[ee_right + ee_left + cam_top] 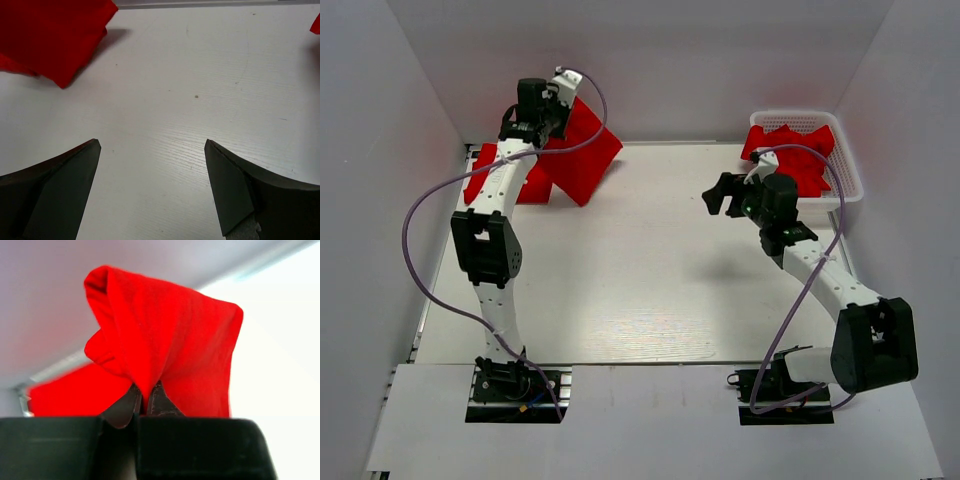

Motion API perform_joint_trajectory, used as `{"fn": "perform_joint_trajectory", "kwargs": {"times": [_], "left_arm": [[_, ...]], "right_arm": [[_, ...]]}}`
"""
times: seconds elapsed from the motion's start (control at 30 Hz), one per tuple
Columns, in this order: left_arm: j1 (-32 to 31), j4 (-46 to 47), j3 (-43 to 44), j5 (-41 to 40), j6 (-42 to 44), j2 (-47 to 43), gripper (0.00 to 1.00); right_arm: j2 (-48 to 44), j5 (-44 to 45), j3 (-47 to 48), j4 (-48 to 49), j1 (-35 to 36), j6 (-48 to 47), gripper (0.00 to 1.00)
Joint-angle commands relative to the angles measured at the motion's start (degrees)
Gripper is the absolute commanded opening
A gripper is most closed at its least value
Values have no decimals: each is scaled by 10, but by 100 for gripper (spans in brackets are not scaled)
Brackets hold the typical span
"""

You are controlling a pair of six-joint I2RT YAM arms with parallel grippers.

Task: Fold and stack the t-shirts
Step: Put the neatly folded tshirt into the corner of the board with the left arm

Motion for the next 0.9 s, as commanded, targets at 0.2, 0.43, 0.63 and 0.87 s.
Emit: {"fn": "perform_joint_trajectory", "kwargs": {"times": [0.2, 0.43, 0.63, 0.87], "left_arm": [[26, -76, 162, -13, 40, 62, 0], [44, -76, 196, -50, 40, 62, 0], [62, -59, 206, -124, -29, 62, 0], [74, -53, 200, -137, -63, 32, 0]], "right_arm": [[33, 8, 48, 48, -1, 2, 90], [48, -5, 60, 60, -3, 14, 90], [58, -24, 60, 73, 2, 28, 90], [84, -39, 79, 74, 4, 40, 90]]}}
